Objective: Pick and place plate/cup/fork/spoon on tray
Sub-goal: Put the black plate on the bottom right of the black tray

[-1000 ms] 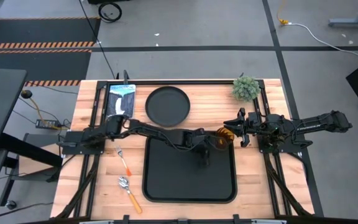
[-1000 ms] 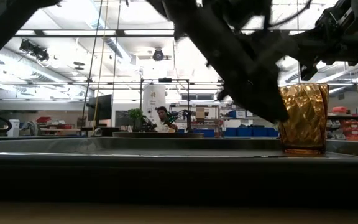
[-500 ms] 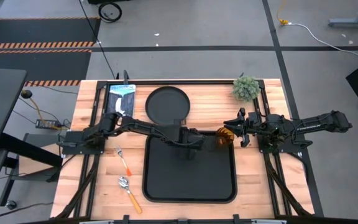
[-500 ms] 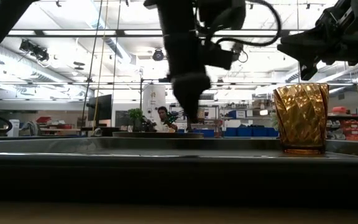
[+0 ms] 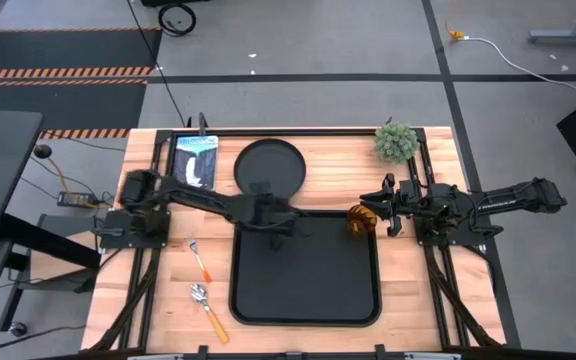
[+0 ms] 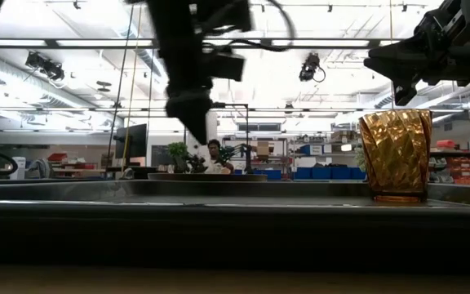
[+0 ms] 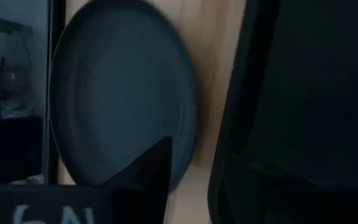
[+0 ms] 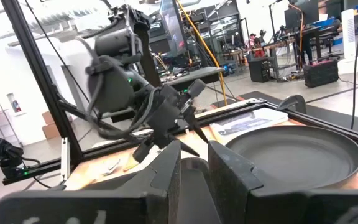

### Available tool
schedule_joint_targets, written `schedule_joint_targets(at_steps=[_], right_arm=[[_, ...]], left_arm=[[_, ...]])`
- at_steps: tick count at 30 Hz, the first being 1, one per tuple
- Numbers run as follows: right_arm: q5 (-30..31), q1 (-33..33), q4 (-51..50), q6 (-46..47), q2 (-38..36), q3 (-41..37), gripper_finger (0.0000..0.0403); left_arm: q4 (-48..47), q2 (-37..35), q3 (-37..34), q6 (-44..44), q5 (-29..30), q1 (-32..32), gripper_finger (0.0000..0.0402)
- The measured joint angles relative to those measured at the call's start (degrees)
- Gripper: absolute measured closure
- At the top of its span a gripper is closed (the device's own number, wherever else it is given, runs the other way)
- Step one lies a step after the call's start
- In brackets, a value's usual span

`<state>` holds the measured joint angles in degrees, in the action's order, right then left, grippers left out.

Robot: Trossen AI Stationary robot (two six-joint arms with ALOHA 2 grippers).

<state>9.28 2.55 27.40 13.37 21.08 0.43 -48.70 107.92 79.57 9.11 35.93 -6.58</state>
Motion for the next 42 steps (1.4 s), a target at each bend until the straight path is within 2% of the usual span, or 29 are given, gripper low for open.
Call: schedule_joint_targets(at_steps=[5, 13, 19, 24, 30, 36, 42], right_arm=[[0.02, 0.01, -0.02, 0.01, 0.01, 0.0, 0.0315], [0.02, 0.02, -0.02, 0.02, 0.02, 0.0, 0.0315], [0.02, 0.02, 0.02, 0.02, 0.02, 0.0, 0.0315], [0.02, 0.01, 0.03, 0.01, 0.0, 0.0, 0.0315], [0.02, 0.02, 0.0, 0.0, 0.0, 0.0, 0.0315], [0.02, 0.01, -0.01, 0.01, 0.0, -0.01, 0.0315], [0.02, 0.0, -0.02, 0.02, 0.0, -0.02, 0.0315]], left_arm=[[7.86, -9.77, -13.62, 5.89, 0.08, 1.66, 0.026], [16.47, -22.79, -29.65, 15.64, -0.75, 8.54, 0.026], [26.04, -28.74, -38.39, 17.8, -12.25, 20.98, 0.026], [29.08, -28.96, -39.63, 19.12, -19.72, 32.42, 0.026], [31.3, -28.35, -39.53, 18.98, -25.13, 40.87, 0.026], [32.4, -26.47, -39.49, 20.03, -30.87, 43.65, 0.0252], [33.08, -22.05, -39.47, 21.76, -31.24, 42.5, 0.0215]])
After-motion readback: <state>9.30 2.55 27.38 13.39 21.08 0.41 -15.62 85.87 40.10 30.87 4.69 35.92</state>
